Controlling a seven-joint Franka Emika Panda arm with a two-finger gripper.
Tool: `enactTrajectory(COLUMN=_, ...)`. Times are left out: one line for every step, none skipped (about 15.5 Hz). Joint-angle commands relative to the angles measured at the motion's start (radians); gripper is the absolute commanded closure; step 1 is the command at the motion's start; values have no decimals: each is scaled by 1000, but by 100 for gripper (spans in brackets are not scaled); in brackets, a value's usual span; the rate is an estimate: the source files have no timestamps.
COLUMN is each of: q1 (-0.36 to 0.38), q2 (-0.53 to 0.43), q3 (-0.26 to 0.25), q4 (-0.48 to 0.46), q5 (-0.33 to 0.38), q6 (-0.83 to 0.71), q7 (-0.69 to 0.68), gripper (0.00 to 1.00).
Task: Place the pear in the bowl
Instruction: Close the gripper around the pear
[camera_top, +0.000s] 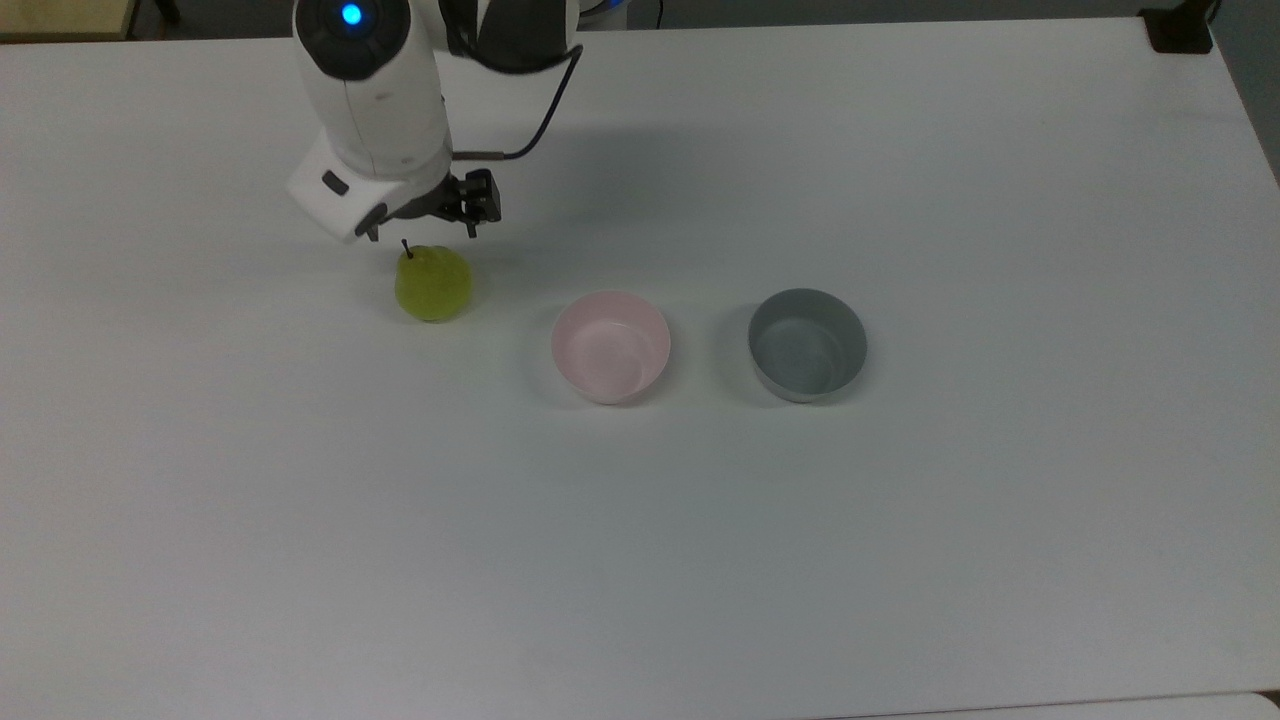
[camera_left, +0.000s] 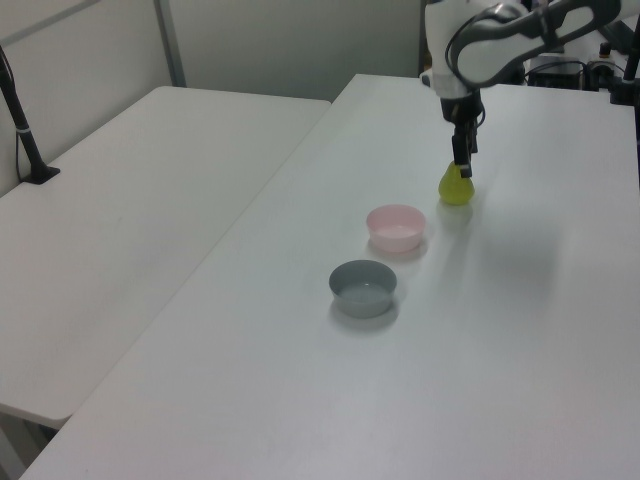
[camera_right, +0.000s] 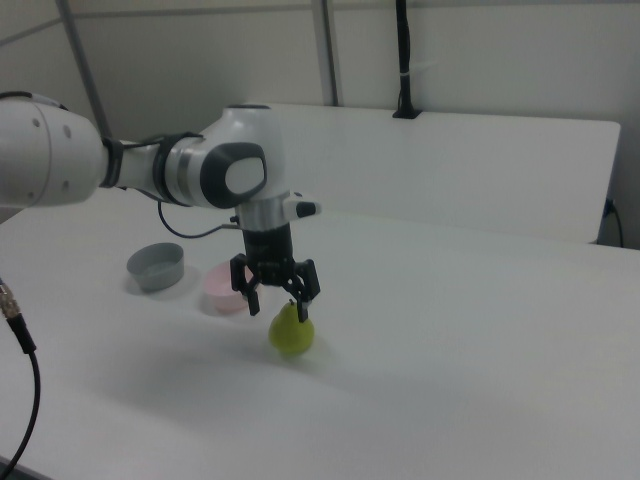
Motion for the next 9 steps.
enactTrajectory(q1=24, q2=56, q3=-22, q4=-13, q5=-20, q6=73, q7=-14, gripper=0)
enactTrajectory(q1=26, q2=64, q3=-22, q4=-13, q5=-18, q6=90, q7=-9, gripper=0)
enactTrajectory(q1=27, q2=72, q3=-22, q4=-13, q5=-20, q6=101, q7=-6, gripper=0)
enactTrajectory(q1=38, q2=76, q3=-22, q4=-13, q5=-18, q6=104, q7=-5, gripper=0)
enactTrajectory(q1=41, q2=81, q3=-22, q4=-13, q5=-18, q6=107, q7=-5, gripper=0)
enactTrajectory(q1=41, q2=89, q3=-22, q4=-13, q5=-18, q6=113, q7=-3, gripper=0)
enactTrajectory(q1=41, q2=90, q3=-22, q4=-13, q5=-18, q6=121, q7=-3, gripper=3)
enactTrajectory(q1=41, q2=90, q3=-22, q4=-13, q5=-18, q6=126, q7=-2, gripper=9)
enactTrajectory(q1=41, q2=89, q3=-22, q4=-13, q5=-18, q6=127, q7=-2, gripper=20)
